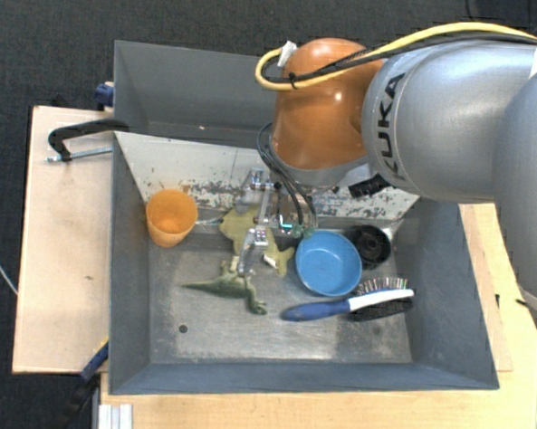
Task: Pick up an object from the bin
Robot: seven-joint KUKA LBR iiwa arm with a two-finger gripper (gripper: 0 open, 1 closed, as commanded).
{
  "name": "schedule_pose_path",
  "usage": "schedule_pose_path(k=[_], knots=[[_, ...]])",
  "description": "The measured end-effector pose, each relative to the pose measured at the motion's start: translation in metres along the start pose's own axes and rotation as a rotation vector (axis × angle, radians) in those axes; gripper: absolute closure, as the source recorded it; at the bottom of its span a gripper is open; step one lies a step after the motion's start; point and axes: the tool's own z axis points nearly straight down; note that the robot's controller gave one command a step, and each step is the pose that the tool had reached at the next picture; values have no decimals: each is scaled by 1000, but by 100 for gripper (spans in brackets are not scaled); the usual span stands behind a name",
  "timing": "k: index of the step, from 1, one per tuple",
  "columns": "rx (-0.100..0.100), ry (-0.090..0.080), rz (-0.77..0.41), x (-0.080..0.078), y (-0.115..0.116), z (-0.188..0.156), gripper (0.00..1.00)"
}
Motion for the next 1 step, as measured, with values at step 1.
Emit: schedule_pose_path(k=[1], knots=[[-7,-29,2,-10,-55,107,0]])
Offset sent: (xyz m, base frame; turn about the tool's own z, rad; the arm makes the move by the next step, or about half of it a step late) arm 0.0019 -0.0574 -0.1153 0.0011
